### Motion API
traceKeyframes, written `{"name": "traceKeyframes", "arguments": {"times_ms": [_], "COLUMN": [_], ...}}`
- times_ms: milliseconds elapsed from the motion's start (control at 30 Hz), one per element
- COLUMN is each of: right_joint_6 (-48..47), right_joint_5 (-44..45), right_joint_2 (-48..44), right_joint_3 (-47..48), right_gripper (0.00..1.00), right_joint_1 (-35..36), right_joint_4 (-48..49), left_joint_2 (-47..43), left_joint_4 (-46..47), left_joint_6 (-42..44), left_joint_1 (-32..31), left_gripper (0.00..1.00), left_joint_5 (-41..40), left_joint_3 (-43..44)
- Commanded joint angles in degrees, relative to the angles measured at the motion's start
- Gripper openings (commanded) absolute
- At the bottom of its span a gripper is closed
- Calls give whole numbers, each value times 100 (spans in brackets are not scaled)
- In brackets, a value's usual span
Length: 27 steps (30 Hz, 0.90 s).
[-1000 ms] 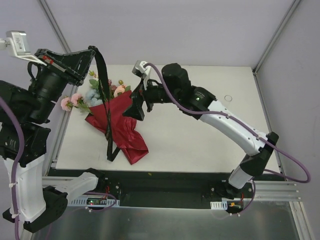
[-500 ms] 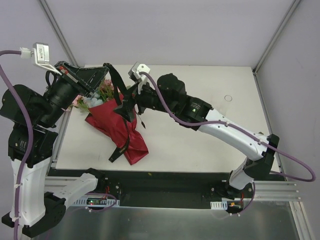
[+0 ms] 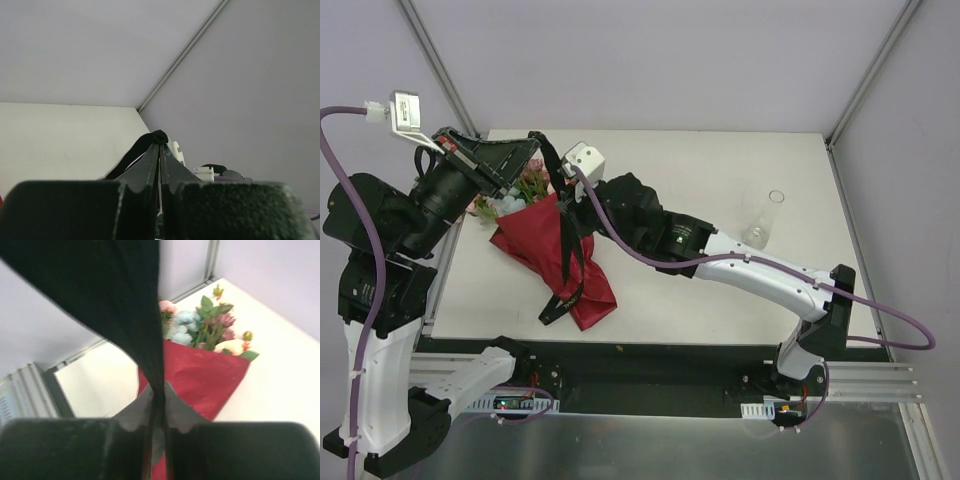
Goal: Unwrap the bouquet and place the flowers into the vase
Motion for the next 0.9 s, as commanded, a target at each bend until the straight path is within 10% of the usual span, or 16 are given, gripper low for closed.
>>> {"name": "traceKeyframes", "arguments": {"times_ms": [0, 133, 500, 867], "right_joint_6": [-240, -495, -758, -732], "right_joint_5": [104, 7, -898, -1241], "right_joint_2": [-156, -359, -229, 361], "right_joint_3": [125, 247, 2046, 2841], "right_gripper": [1, 1, 1, 1], "right_joint_1": [-139, -542, -3616, -5983], "right_joint_4": [358, 192, -704, -732], "left_joint_2": [-188, -390, -830, -1349], "left_joint_4": [199, 120, -47, -276], "left_joint_6": [256, 661, 1610, 1620], "left_joint_1": [-69, -69, -69, -60], "left_gripper": [0, 1, 74, 78], "left_joint_5": [-177, -766, -1119, -1092], "left_joint_3": [-77, -392, -2378, -3943]}}
